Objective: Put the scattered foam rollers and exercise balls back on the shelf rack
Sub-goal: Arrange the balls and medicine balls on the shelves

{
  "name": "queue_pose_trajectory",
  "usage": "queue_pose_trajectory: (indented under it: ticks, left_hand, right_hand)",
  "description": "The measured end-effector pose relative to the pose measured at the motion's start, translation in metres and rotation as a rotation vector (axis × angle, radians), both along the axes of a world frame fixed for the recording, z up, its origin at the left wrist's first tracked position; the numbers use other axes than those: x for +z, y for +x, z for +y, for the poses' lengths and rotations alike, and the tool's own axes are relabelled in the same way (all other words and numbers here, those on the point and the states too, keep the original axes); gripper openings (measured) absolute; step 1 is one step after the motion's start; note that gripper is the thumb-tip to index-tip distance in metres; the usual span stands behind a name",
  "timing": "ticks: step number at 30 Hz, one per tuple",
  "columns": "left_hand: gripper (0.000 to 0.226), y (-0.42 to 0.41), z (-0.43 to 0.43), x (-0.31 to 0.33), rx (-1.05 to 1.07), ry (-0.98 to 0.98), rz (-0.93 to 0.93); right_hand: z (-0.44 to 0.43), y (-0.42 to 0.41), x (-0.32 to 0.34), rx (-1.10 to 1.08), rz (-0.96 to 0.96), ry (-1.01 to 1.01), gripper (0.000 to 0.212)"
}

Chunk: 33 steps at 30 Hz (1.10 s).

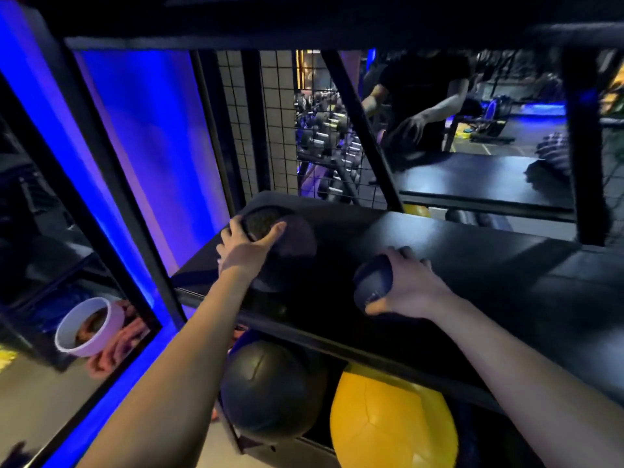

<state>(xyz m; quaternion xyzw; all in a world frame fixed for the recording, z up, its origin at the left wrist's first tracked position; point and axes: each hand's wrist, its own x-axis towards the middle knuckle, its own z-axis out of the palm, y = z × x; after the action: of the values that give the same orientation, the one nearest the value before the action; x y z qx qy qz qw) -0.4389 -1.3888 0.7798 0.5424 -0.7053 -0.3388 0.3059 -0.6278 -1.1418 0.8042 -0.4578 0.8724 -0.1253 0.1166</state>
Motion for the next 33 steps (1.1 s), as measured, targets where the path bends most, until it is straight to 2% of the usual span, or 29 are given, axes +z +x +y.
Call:
queue_pose_trajectory:
  ticks: [3,5,8,12,17,21,24,29,33]
  left_hand:
    - [0.092,0.022,-0.012,-0.005,0.008,-0.078,0.092]
    - [0.078,0.039,-0.022,-0.014,-0.074,-0.242,0.141]
    - [0.06,0.057,-0.039,-0.027,-0.272,-0.455,0.112]
    - [0.052,0.077,-0.042,-0.036,-0.336,-0.58,0.153]
    - [0.056,0.079,-0.052,-0.033,-0.3,-0.478,0.059]
    - [0.053,0.075,-0.046,-0.025,-0.276,-0.474,-0.033]
    - [0.052,0.082,-0.041,-0.022,-0.306,-0.472,-0.049]
    - [0.049,0.088,-0.046,-0.006,-0.47,-0.387,-0.118]
    - [0.051,0.096,-0.046,0.008,-0.535,-0.418,-0.157]
  right_hand:
    - [-0.036,0.038,-0.003,0.007,-0.001,-0.021,0.113]
    - [-0.059,0.062,-0.009,0.022,0.04,-0.01,0.113]
    - [-0.092,0.083,-0.01,0.026,0.116,-0.002,0.113]
    - [-0.121,0.094,-0.004,0.036,0.182,0.094,0.118]
    - [-0.135,0.112,-0.01,0.003,0.242,0.19,0.124]
    - [-0.138,0.123,-0.006,-0.06,0.231,0.21,0.126]
    - [-0.13,0.125,-0.003,-0.075,0.185,0.159,0.131]
    - [-0.11,0.127,-0.002,-0.071,0.045,0.096,0.144]
    - [-0.094,0.123,0.005,-0.201,-0.003,-0.044,0.129]
